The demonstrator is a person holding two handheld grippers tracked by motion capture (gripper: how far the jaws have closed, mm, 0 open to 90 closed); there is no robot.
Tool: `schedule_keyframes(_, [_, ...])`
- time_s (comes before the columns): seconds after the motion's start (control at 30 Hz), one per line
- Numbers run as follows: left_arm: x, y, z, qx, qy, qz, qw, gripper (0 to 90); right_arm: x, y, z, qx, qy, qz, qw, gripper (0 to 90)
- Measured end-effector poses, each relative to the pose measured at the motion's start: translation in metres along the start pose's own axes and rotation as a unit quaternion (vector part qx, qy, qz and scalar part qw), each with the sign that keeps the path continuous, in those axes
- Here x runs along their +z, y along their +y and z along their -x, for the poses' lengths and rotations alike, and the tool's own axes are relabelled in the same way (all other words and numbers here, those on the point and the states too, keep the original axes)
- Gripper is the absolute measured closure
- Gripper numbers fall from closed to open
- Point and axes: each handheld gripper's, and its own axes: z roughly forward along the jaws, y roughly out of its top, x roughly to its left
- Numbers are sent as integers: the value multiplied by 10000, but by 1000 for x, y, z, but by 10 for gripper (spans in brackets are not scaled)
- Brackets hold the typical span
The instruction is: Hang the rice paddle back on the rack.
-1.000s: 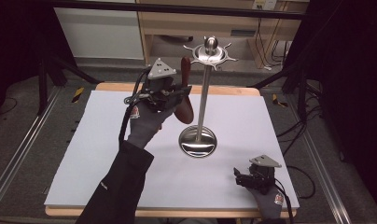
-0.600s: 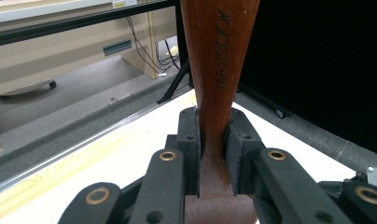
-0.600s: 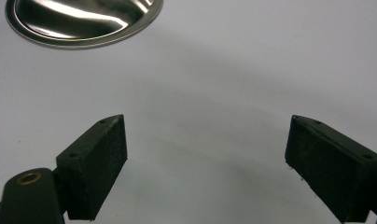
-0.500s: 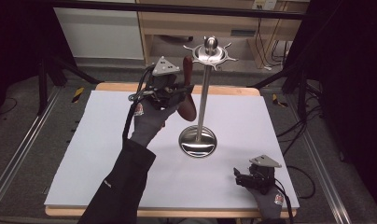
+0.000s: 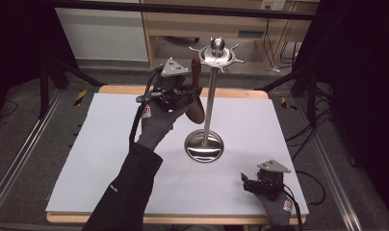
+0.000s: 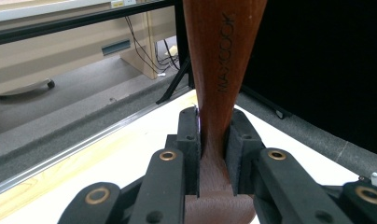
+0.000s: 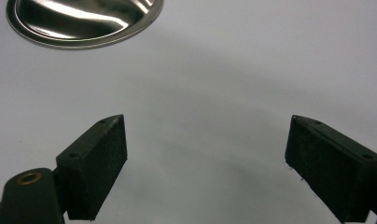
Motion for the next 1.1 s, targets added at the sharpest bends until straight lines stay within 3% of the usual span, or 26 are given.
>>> schedule_keyframes(0.07, [0,-1,1,-81,-73,27,9999,762,0,0,0,-4,1,2,10000,131])
schedule_keyframes(0.33, [0,-9,0,-98,-82,173,9998,691,0,0,0,-1,3,-2,10000,130])
schedule_keyframes(0.6, [-3,-20,3,203,53,276,9994,535,0,0,-1,-20,2,-26,10000,130])
schedule_keyframes(0.73, [-13,-28,5,375,116,277,9988,475,0,0,-1,5,11,-25,10000,130])
schedule_keyframes(0.93, [-34,-45,0,322,130,384,9987,413,0,0,-1,33,-9,-35,10000,125])
schedule_keyframes(1.1, [-45,-63,-12,351,174,473,9981,393,1,-2,1,98,-11,-65,9999,120])
